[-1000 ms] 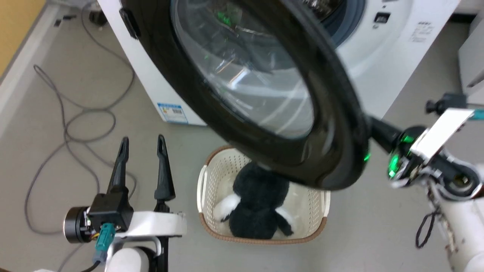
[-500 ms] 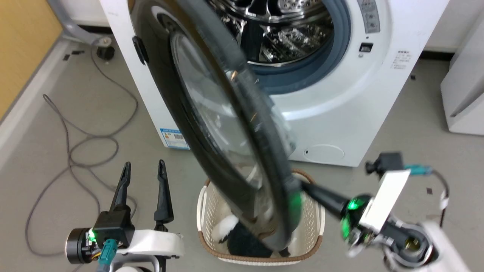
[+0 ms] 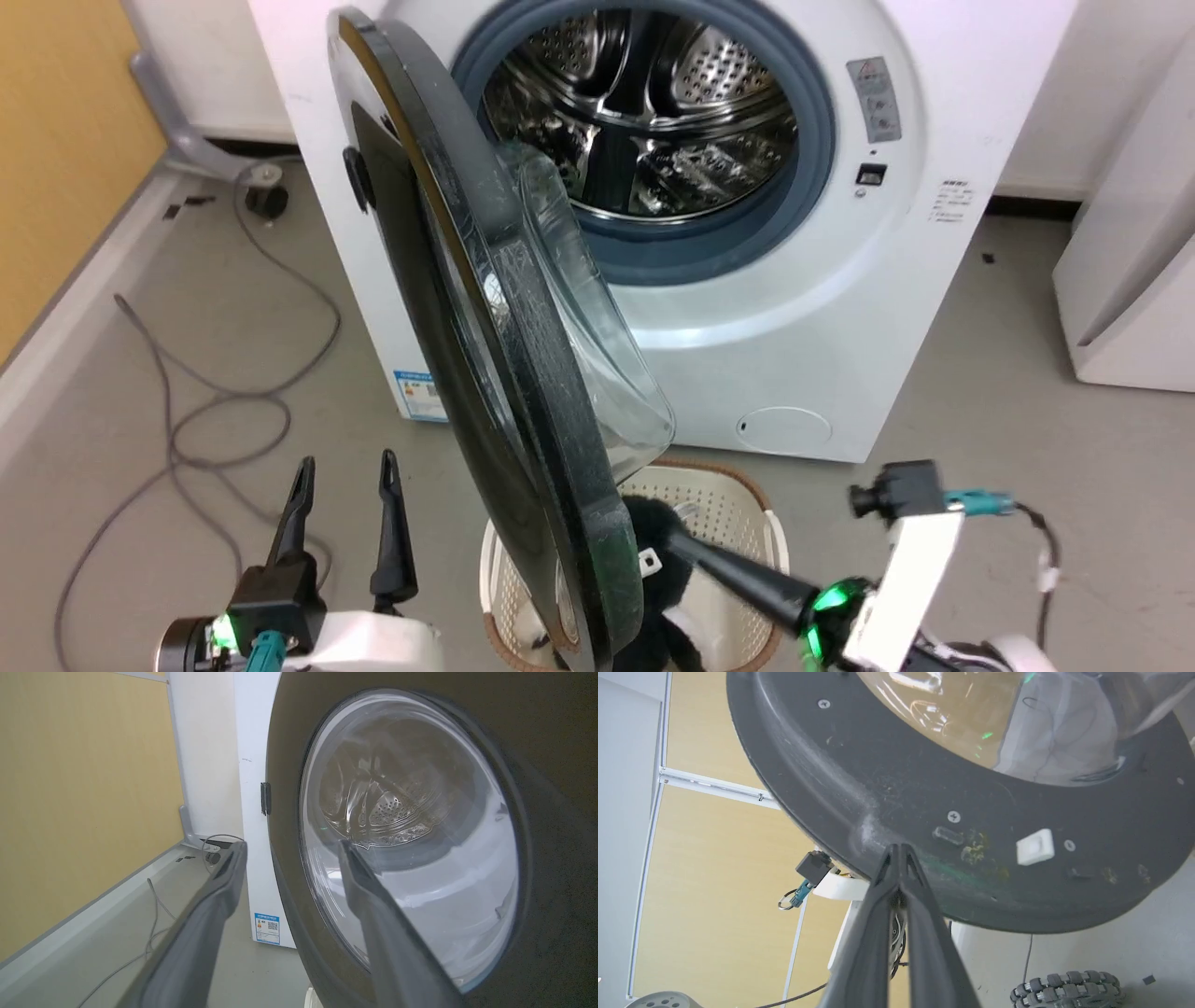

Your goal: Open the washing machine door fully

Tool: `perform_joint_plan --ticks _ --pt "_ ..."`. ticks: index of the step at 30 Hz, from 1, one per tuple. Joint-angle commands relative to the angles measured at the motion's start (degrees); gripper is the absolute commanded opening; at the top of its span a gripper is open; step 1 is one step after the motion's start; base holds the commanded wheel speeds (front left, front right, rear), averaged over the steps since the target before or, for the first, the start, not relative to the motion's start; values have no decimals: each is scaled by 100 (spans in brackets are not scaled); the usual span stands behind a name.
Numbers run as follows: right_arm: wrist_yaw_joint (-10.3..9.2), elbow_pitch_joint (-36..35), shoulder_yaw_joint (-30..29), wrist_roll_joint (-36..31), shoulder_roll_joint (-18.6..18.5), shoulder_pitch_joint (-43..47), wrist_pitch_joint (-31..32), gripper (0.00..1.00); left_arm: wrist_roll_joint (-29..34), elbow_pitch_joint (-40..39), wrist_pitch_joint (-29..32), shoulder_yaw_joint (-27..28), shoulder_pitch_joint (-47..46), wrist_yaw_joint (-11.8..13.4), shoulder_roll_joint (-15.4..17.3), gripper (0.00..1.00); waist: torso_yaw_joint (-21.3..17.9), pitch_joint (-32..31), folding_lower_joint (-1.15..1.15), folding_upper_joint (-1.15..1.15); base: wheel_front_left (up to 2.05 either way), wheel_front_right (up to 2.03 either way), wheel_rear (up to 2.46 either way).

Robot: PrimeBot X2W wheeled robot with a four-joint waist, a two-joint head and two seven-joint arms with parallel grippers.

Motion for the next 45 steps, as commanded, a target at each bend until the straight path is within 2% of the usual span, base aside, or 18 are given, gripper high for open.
perform_joint_plan --ticks 1,3,7,8,12,16,18,20,23,26,31,36,45 --pt "7 -54 -44 -32 -20 62 -55 0 30 11 -30 16 46 -14 5 100 -25 -24 1 0 0 0 0" --pt "7 -167 -178 -153 -63 55 -292 0 32 12 -30 28 70 -26 5 100 -52 -51 1 0 0 0 0" --pt "7 -568 -475 -1025 -238 -102 -1524 0 31 23 -30 53 98 -49 5 100 -119 -92 1 0 0 0 0" --pt "7 -568 -475 -1025 -238 -102 -1524 0 31 23 -30 53 98 -49 5 100 -119 -92 1 0 0 0 0" --pt "7 -712 -565 -1912 -495 -195 -3077 0 34 29 -30 79 124 -65 5 100 -176 -141 1 0 0 0 0" --pt "7 -524 -458 -2894 -903 -222 -4613 0 49 27 -30 120 167 -84 5 100 -233 -192 1 0 0 0 0" --pt "7 -370 -535 -3281 -977 -209 -4946 0 57 22 -30 146 192 -93 5 100 -265 -217 1 0 0 0 0" --pt "7 -284 -733 -4069 -1072 -219 -5019 0 63 16 -30 172 215 -102 5 100 -297 -232 1 0 0 0 0" --pt "7 -547 -1347 -5476 -793 -140 -5028 0 73 -1 -30 208 231 -116 5 100 -334 -237 1 0 0 0 0" --pt "7 -845 -1656 -6788 -601 78 -5029 0 76 -7 -30 227 230 -124 5 100 -357 -248 1 0 0 0 0" --pt "7 -966 -1937 -8018 -260 539 -5030 0 85 -4 -30 236 250 -138 5 100 -374 -294 1 0 0 0 0" --pt "7 -850 -2210 -8216 139 1006 -5031 0 91 -2 -30 255 271 -152 5 100 -360 -336 1 0 0 0 0" --pt "7 -191 -2167 -8272 354 1418 -5031 0 82 13 -30 260 291 -155 5 100 -336 -366 1 0 0 0 0"
